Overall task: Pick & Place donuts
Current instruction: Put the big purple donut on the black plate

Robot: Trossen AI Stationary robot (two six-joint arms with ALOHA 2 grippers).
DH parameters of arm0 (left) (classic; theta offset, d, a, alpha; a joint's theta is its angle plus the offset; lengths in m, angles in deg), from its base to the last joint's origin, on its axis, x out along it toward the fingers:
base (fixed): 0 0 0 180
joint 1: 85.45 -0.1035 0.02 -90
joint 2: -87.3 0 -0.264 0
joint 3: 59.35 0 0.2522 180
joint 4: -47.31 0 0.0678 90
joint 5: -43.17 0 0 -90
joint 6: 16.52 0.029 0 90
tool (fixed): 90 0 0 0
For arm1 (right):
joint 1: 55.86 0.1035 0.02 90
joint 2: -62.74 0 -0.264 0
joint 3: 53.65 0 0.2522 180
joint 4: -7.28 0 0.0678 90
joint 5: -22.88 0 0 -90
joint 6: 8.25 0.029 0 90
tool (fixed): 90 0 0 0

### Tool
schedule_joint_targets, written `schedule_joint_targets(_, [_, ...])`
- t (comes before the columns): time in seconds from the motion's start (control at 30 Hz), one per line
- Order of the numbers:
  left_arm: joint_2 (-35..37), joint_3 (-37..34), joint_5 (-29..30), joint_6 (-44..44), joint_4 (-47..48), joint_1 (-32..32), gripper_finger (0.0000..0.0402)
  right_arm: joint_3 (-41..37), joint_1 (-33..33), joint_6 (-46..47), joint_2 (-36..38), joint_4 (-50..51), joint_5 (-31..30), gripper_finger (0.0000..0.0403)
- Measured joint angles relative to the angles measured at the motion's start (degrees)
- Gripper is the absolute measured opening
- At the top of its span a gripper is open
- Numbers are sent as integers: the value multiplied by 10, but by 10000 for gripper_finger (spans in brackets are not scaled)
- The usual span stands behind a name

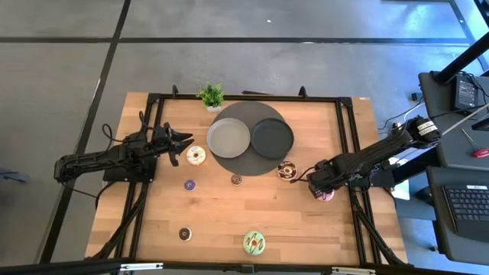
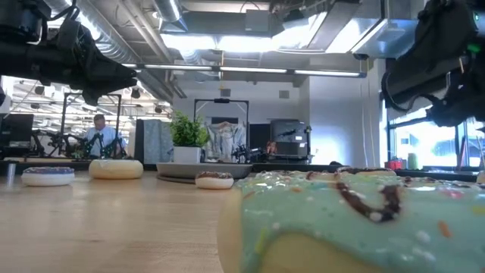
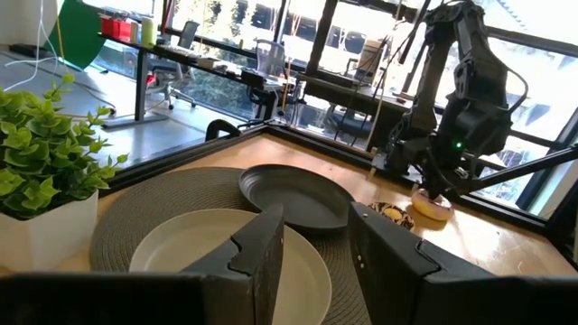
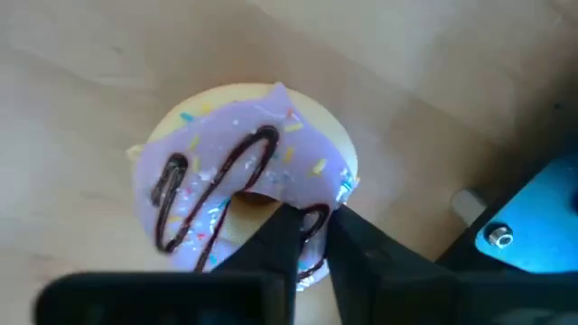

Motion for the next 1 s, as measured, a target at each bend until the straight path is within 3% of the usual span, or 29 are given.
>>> schedule_joint_targets(0.17, [0,0,0,0,0,0,123,74,-14,-43,16,19,-30,24])
schedule_joint_targets(0.3, [0,0,10,0,-2,0,123,158,-62,-144,20,39,-82,34])
schedule_joint_targets(0.47, [0,0,24,0,-4,0,123,240,-179,-300,18,36,-128,47])
schedule_joint_targets(0.6, [0,0,24,0,-4,0,123,288,-296,-453,1,-7,-129,43])
schedule_joint_targets(0.83, [0,0,24,0,-4,0,123,371,-454,-676,-119,-39,-62,38])
schedule_joint_targets(1.0, [0,0,24,0,-4,0,123,429,-519,-751,-245,-43,-54,40])
